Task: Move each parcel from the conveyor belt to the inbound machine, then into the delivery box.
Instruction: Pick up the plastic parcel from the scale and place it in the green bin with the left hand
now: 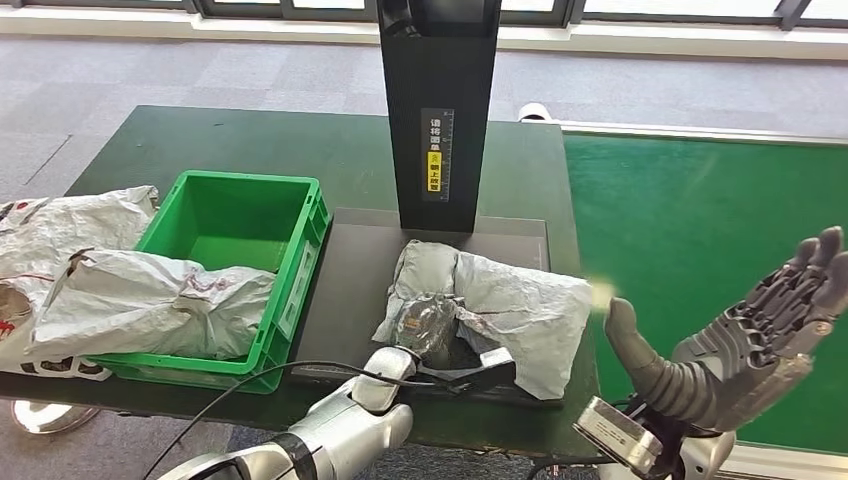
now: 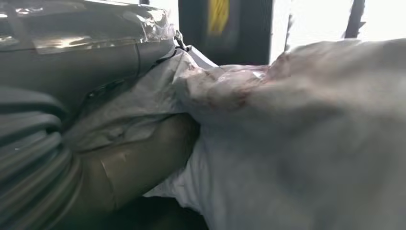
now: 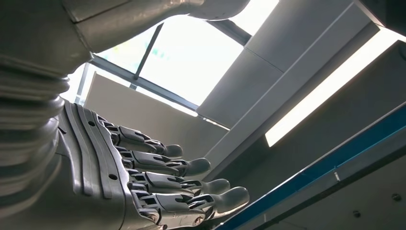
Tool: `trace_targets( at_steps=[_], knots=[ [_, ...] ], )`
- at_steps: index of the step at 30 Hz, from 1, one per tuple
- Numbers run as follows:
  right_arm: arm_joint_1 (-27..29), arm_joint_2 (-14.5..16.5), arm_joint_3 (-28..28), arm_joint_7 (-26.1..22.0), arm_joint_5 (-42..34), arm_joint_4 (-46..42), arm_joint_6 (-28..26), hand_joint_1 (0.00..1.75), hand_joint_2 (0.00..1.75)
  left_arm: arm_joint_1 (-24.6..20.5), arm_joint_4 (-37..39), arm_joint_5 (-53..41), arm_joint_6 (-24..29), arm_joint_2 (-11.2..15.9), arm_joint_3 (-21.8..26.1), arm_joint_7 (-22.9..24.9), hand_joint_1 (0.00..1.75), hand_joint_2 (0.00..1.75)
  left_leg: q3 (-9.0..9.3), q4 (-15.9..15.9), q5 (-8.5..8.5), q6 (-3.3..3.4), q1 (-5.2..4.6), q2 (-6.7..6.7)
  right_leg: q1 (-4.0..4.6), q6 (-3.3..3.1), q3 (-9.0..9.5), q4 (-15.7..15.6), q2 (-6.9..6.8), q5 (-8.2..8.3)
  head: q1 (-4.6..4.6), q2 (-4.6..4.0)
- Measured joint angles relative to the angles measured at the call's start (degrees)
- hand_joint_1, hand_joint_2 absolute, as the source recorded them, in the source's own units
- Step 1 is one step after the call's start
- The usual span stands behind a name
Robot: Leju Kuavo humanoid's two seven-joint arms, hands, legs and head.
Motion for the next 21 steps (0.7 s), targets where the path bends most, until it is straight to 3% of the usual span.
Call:
trace_targets(
  at_steps=[2, 4, 6, 9, 16, 21],
  knots=[
    [0.0, 0.0, 0.0, 0.0, -0.02, 0.0, 0.0, 0.0, 1.75, 3.2, -6.46, -16.43, 0.86, 0.12, 7.89, -3.28, 1.75, 1.75, -0.02, 0.0, 0.0, 0.0, 0.0, 0.03, 0.0, -0.01, -0.03, 0.0, 0.03, -0.01, 0.01, 0.0],
    [0.02, 0.0, -0.01, 0.04, -0.08, 0.0, -0.01, 0.0, 1.75, 6.1, -13.98, -24.16, 1.02, -0.04, 17.25, -7.06, 1.75, 1.75, -0.03, 0.0, -0.03, -0.01, 0.0, 0.28, 0.0, -0.03, -0.11, 0.0, 0.25, 0.01, 0.01, 0.0],
    [0.06, 0.0, -0.05, 0.13, -0.18, 0.0, -0.02, 0.0, 1.75, 8.06, -21.64, -23.51, 1.05, -0.05, 25.22, -9.57, 1.75, 1.75, -0.01, -0.01, -0.09, 0.0, 0.0, 0.6, -0.01, -0.06, -0.2, 0.0, 0.53, 0.05, 0.0, 0.0],
    [0.08, 0.0, -0.16, 0.19, -0.33, 0.0, -0.02, 0.0, 1.75, 9.98, -31.27, -21.16, 1.07, 0.13, 33.37, -11.82, 1.75, 1.75, 0.0, -0.01, -0.08, -0.01, 0.04, 0.65, 0.0, -0.08, -0.21, 0.0, 0.55, 0.06, 0.0, 0.0],
    [0.19, 0.0, -0.56, 0.3, -0.73, -0.03, -0.05, 0.0, 1.75, 13.23, -50.16, -17.41, 1.08, 0.89, 42.95, -16.25, 1.75, 1.75, -0.05, -0.02, -0.03, -0.08, 0.09, 0.51, 0.12, -0.1, -0.2, 0.04, 0.44, 0.05, 0.02, 0.0],
    [0.31, 0.0, -1.12, 0.31, -0.87, -0.34, -0.08, 0.0, 1.75, 14.55, -59.42, -15.6, 1.07, 1.26, 47.43, -18.31, 1.75, 1.75, -0.07, -0.01, -0.04, -0.06, 0.09, 0.47, 0.1, -0.11, -0.2, 0.04, 0.4, 0.04, 0.01, 0.0]
  ],
)
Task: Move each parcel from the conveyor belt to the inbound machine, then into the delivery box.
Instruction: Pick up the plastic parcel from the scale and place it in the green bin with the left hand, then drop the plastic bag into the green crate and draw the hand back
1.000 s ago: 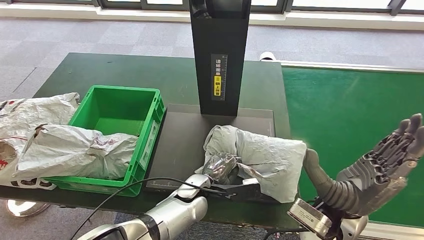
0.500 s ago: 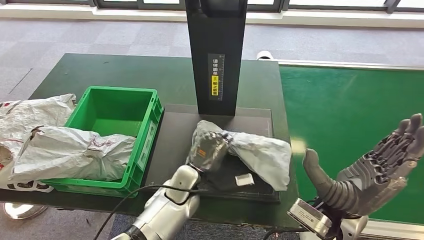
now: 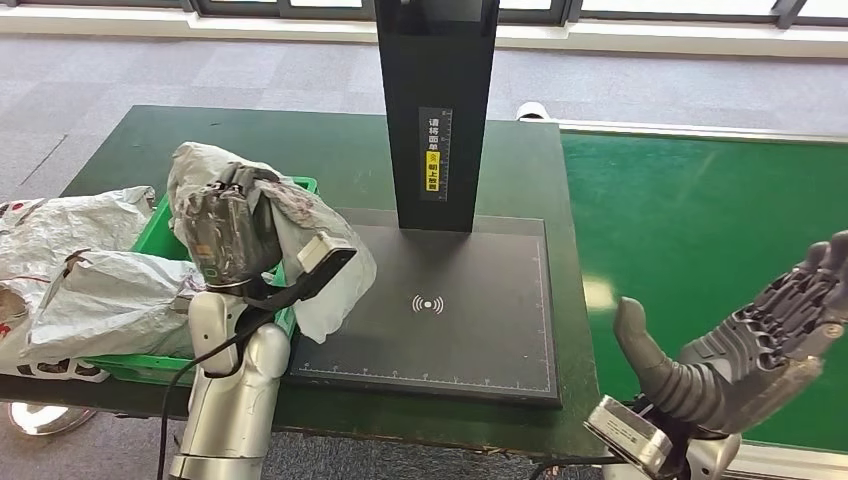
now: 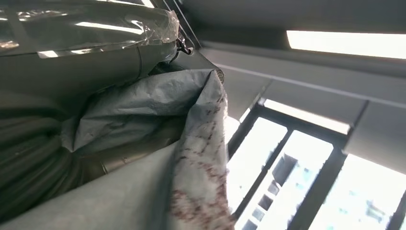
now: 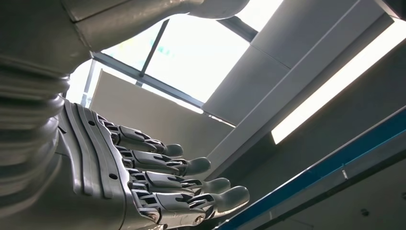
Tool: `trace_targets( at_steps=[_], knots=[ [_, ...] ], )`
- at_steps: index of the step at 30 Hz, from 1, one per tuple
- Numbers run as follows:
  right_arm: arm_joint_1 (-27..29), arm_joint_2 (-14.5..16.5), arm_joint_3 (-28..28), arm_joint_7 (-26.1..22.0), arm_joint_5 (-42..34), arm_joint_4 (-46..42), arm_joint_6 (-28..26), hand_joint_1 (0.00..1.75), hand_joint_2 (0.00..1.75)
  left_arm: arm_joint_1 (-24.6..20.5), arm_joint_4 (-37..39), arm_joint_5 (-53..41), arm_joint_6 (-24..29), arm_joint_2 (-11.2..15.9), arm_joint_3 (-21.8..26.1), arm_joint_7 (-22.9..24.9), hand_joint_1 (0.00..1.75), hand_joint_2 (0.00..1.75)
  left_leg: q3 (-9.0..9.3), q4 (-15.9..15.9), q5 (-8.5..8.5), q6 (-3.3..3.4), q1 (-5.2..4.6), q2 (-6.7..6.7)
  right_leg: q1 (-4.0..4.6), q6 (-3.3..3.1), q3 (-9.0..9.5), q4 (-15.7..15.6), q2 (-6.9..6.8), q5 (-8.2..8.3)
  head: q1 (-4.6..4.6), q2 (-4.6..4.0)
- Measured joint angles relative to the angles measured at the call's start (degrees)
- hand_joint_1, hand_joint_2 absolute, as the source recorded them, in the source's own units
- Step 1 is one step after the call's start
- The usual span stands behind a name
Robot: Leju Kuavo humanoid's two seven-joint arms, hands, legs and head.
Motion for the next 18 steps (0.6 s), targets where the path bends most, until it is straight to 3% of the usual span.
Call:
trace_targets(
  at_steps=[14, 18],
  knots=[
    [0.1, 0.0, -0.48, 0.0, -0.02, -0.14, -0.01, 0.0, 1.75, 1.17, -6.46, 0.55, -0.02, 0.34, 4.48, -0.56, 1.75, 1.75, 0.01, 0.01, 0.0, 0.0, -0.01, -0.07, -0.01, 0.0, 0.02, 0.0, -0.09, 0.0, 0.0, 0.0],
    [0.54, 0.0, -0.48, -0.01, 0.28, -0.14, -0.01, 0.0, 1.75, 1.25, -6.12, 1.6, -0.02, 0.51, 8.71, -2.42, 1.75, 1.75, 0.01, 0.01, 0.0, 0.0, 0.0, -0.06, -0.01, -0.01, -0.01, 0.0, -0.08, 0.0, -0.01, 0.0]
  ],
)
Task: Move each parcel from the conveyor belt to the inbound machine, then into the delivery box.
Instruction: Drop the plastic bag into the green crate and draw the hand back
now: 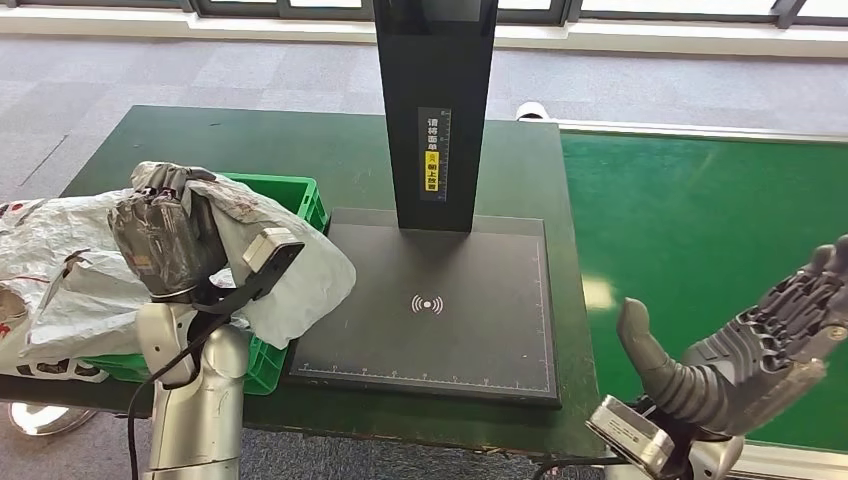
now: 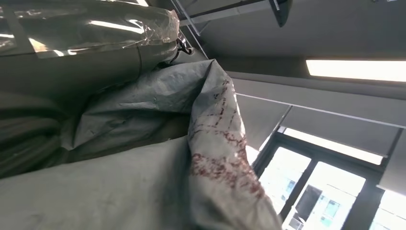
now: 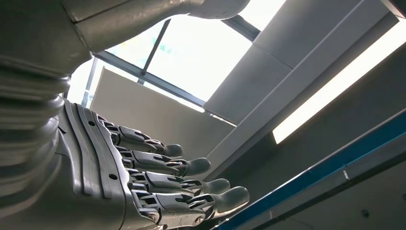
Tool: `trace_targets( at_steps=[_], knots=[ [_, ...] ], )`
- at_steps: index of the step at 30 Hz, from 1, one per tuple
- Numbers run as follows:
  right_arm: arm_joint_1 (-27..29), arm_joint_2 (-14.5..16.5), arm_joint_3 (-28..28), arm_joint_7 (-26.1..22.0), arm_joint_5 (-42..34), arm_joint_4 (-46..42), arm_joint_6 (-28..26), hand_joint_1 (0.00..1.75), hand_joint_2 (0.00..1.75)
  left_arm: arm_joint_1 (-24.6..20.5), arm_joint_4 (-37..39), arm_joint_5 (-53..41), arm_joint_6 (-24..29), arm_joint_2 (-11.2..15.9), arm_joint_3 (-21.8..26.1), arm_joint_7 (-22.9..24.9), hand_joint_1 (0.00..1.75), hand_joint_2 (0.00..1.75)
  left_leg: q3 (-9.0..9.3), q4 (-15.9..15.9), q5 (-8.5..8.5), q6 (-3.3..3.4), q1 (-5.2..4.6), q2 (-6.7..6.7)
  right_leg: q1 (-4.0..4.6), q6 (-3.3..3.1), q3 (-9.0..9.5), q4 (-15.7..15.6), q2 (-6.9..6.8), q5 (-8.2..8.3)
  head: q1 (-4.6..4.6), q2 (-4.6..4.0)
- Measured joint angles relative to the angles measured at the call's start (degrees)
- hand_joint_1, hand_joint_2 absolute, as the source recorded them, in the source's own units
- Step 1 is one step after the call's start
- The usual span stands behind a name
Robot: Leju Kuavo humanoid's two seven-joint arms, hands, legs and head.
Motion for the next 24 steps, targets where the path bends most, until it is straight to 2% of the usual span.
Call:
trace_targets(
  at_steps=[2, 4, 8, 11, 17, 18, 22, 24],
  knots=[
    [0.28, 0.0, 0.0, -0.01, 0.15, 0.0, 0.0, 0.0, 1.75, -0.71, 1.16, 0.59, -0.01, -0.13, 3.96, -2.32, 1.75, 1.75, 0.0, 0.0, 0.0, 0.0, 0.0, 0.01, 0.0, 0.0, -0.01, 0.0, 0.0, 0.0, 0.0, 0.0],
    [0.32, 0.0, 0.0, -0.01, 0.21, 0.0, 0.0, 0.0, 1.75, -1.9, 3.29, -0.87, -0.04, -0.35, 8.17, -2.71, 1.75, 1.75, 0.0, 0.0, 0.01, -0.01, 0.0, 0.01, 0.0, -0.01, -0.01, 0.0, 0.0, 0.0, 0.0, 0.0],
    [0.31, 0.0, 0.0, -0.03, 0.2, 0.08, 0.0, 0.0, 1.75, -5.04, 11.56, -8.89, -0.1, 0.58, 14.76, 4.91, 1.75, 1.75, 0.01, 0.0, 0.05, -0.05, 0.0, -0.03, 0.01, -0.01, 0.03, 0.0, -0.01, 0.0, 0.0, 0.0],
    [0.3, 0.02, 0.0, -0.04, 0.08, 0.18, 0.03, 0.0, 1.75, -7.28, 18.01, -11.84, -0.11, 2.15, 17.78, 9.31, 1.75, 1.75, 0.01, 0.0, 0.07, -0.07, 0.0, -0.04, 0.01, -0.02, 0.04, 0.0, -0.02, 0.01, 0.0, 0.0],
    [0.31, 0.02, 0.0, -0.04, -0.14, 0.37, 0.09, 0.0, 1.75, -9.68, 24.45, -11.97, -0.08, 3.58, 21.01, 10.84, 1.75, 1.75, 0.01, 0.0, 0.06, -0.06, -0.01, -0.05, 0.01, -0.02, 0.05, 0.0, -0.03, 0.01, 0.0, 0.0],
    [0.35, 0.02, 0.0, -0.04, -0.14, 0.37, 0.09, 0.0, 1.75, -9.89, 25.0, -11.99, -0.08, 3.68, 21.29, 11.09, 1.7, 1.75, 0.01, 0.0, 0.06, -0.06, -0.01, -0.05, 0.01, -0.02, 0.05, 0.0, -0.03, 0.01, 0.0, 0.0],
    [0.53, 0.02, 0.0, -0.05, -0.13, 0.54, 0.09, 0.0, 1.75, -10.21, 26.43, -12.35, -0.05, 4.04, 21.95, 12.34, 0.02, 1.75, 0.01, 0.0, 0.05, -0.06, -0.01, -0.05, 0.0, -0.02, 0.05, 0.0, -0.05, 0.01, 0.0, 0.0],
    [0.52, 0.02, 0.0, -0.09, -0.13, 0.71, 0.09, 0.0, 1.75, -10.24, 26.93, -12.49, -0.04, 4.2, 22.06, 13.17, 0.0, 1.75, 0.01, 0.0, 0.05, -0.06, 0.0, -0.05, 0.0, -0.02, 0.05, 0.0, -0.05, 0.01, 0.0, 0.0]
  ],
)
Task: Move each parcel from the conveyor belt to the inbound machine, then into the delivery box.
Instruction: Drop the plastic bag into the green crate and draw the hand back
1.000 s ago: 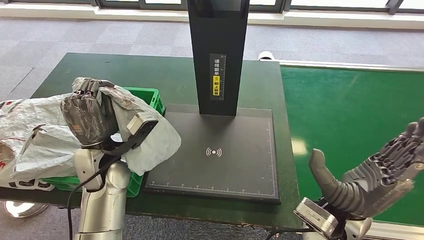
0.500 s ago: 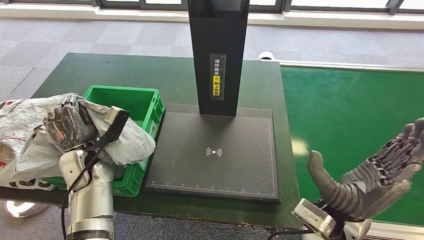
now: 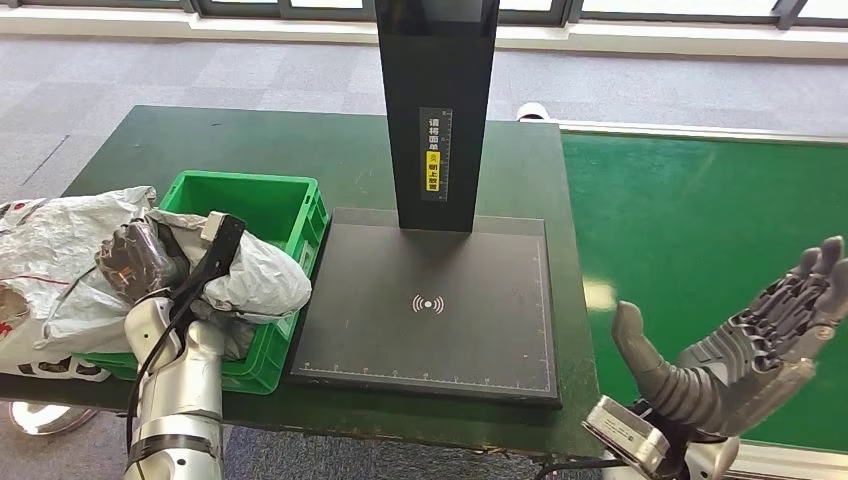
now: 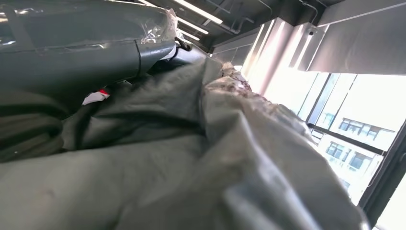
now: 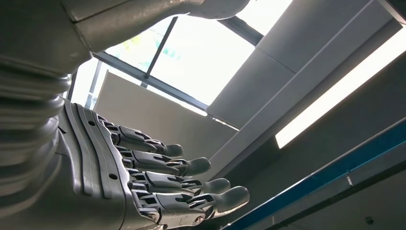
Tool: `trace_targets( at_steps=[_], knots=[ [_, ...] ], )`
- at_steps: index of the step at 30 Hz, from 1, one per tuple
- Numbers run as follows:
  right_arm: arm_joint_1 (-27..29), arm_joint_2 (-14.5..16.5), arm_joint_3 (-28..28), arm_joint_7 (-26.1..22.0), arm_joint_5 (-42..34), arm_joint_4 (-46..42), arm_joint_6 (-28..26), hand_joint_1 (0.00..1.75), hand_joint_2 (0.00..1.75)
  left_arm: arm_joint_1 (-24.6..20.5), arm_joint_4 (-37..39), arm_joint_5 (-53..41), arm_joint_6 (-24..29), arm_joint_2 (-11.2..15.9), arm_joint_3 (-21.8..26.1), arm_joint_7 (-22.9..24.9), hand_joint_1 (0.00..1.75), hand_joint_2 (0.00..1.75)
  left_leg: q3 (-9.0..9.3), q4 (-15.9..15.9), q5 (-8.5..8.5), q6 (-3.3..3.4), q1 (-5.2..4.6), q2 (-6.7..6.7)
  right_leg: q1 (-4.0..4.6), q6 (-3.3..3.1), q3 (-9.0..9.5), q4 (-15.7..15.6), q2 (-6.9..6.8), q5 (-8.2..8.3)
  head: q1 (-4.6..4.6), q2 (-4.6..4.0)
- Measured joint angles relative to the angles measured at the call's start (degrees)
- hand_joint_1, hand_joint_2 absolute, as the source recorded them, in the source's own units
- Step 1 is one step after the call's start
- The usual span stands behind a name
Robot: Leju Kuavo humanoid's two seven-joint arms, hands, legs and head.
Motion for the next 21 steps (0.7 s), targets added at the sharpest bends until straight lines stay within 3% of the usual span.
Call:
trace_targets(
  at_steps=[1, 5, 21],
  knots=[
    [-0.01, 0.0, 0.0, -0.02, 0.01, 0.09, 0.0, 0.0, 1.75, 0.0, 0.2, -0.02, 0.01, 0.07, 0.02, 0.26, 0.0, 1.75, 0.0, 0.0, 0.0, 0.0, 0.0, 0.0, 0.0, 0.0, 0.0, 0.0, 0.0, 0.0, 0.0, 0.0],
    [-0.05, 0.02, 0.0, -0.03, 0.21, 0.59, 0.0, 0.0, 1.75, 0.02, 0.61, 0.11, 0.02, 0.22, 0.03, 0.42, 0.0, 0.0, 0.01, 0.0, 0.01, -0.01, 0.01, -0.01, 0.0, 0.0, 0.02, 0.0, -0.01, 0.0, 0.0, 0.0],
    [-0.13, 0.04, 0.0, -0.03, 0.75, 2.29, 0.0, 0.0, 1.75, 0.77, -5.06, 2.2, 0.04, -0.99, 2.54, -8.12, 0.0, 0.0, -0.01, 0.0, 0.0, 0.0, 0.0, -0.07, 0.0, 0.0, 0.03, 0.0, -0.03, 0.0, 0.0, 0.0]
  ],
)
